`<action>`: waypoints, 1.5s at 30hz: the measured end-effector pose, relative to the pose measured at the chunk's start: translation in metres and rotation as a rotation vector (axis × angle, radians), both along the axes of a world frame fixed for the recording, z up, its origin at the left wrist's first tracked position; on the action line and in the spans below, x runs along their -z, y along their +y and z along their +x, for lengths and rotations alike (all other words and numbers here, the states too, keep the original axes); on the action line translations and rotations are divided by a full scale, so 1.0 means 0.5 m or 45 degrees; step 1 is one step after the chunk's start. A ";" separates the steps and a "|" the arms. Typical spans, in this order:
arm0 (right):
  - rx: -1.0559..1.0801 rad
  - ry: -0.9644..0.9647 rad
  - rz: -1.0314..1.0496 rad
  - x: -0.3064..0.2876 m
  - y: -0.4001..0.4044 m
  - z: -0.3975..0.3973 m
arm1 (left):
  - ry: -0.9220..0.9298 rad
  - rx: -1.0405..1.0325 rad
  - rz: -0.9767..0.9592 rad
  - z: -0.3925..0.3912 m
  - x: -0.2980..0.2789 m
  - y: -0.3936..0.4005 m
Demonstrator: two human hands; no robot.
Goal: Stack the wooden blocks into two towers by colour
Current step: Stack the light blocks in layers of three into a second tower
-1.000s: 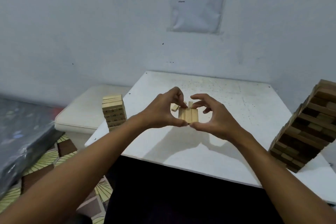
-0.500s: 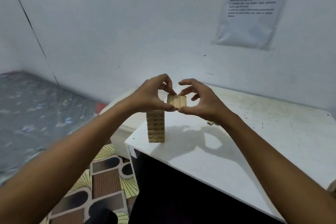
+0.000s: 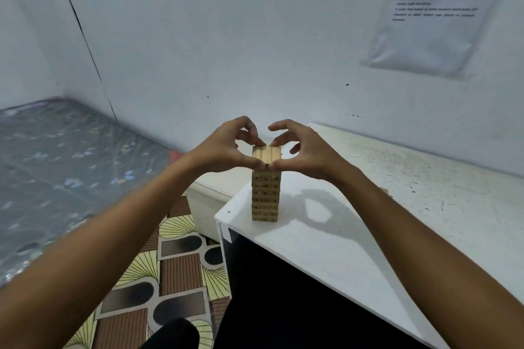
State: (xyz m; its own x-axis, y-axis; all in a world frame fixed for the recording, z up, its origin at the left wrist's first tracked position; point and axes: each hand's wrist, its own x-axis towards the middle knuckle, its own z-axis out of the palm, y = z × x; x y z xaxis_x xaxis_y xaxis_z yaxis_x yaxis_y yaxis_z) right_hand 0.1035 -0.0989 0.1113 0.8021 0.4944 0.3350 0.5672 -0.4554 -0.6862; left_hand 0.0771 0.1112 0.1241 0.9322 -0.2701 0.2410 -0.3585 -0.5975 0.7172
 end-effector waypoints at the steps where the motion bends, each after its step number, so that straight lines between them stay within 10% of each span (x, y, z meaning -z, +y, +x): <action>1: 0.002 0.001 -0.006 0.004 0.000 0.001 | 0.003 0.002 0.000 0.001 0.004 0.001; 45: -0.015 0.226 0.170 0.056 -0.012 0.008 | 0.192 0.065 -0.224 0.007 0.064 0.019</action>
